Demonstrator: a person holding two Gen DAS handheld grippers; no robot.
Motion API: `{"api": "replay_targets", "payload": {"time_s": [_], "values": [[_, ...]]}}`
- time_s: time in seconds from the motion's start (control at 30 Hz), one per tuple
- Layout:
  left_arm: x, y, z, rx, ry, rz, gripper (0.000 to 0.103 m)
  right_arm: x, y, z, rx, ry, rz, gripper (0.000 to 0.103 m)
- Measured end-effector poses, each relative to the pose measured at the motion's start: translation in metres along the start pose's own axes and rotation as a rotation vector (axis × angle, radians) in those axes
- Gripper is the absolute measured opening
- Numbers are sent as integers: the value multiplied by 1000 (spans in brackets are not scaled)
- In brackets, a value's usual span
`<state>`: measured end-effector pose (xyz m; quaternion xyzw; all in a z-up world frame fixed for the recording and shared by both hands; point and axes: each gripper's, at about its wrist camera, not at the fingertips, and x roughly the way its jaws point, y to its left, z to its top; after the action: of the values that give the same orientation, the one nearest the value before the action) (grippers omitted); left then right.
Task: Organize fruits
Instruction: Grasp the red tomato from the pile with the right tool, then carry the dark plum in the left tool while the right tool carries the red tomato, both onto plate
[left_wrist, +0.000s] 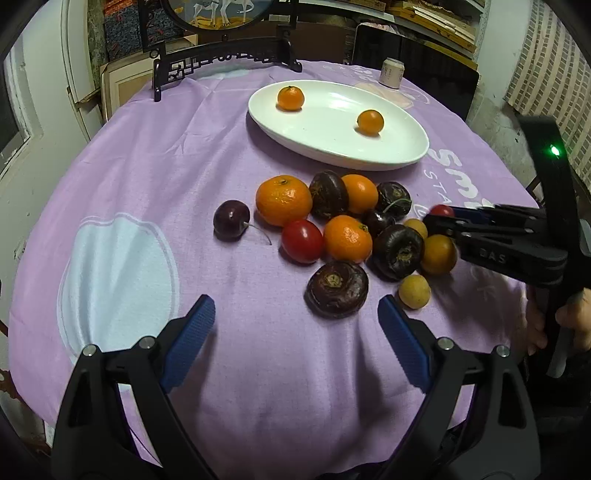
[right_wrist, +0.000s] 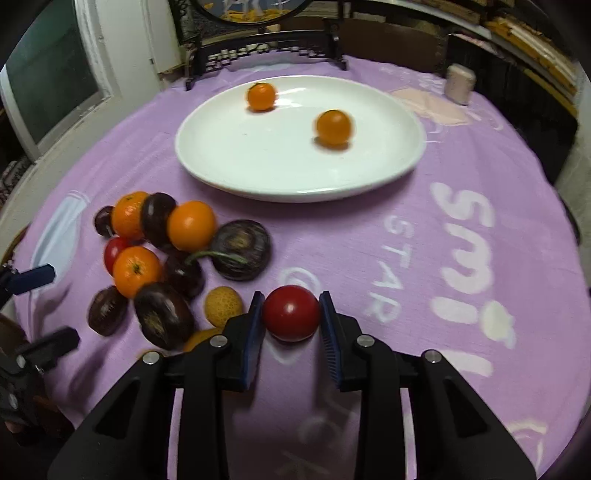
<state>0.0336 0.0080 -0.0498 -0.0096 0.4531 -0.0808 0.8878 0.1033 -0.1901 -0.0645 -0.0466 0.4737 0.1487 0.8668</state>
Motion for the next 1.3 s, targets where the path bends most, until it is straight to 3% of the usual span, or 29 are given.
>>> {"api": "replay_targets", "payload": {"time_s": [0.2, 0.27, 0.33, 0.37, 0.4, 0.47, 0.77, 1.0, 1.17, 1.3], "values": [[11, -6, 1, 18, 10, -22, 89, -46, -25, -33, 71, -60, -42, 30], [17, -13, 3, 35, 19, -49, 83, -50, -29, -44, 85, -50, -49, 30], [26, -19, 5, 47, 39, -71, 72, -49, -29, -50, 85, -41, -48, 30], [36, -22, 5, 47, 67, -81, 60, -45, -28, -53, 82, -31, -44, 30], [36, -25, 6, 58, 46, -59, 57, -42, -28, -55, 83, -24, -41, 30], [37, -29, 6, 80, 44, -38, 40, -32, -26, -57, 83, -2, -38, 30], [18, -22, 7, 59, 2, -29, 39, -37, -22, -57, 71, -28, -46, 30], [1, -13, 32, 56, -52, -15, 39, -45, -23, -30, 76, -73, -27, 30], [3, -5, 89, 45, -92, 7, 39, -43, -22, 12, 51, -105, -11, 30], [25, -2, 160, 20, -97, 39, 39, -30, -28, 83, 46, -124, 20, 30]]}}
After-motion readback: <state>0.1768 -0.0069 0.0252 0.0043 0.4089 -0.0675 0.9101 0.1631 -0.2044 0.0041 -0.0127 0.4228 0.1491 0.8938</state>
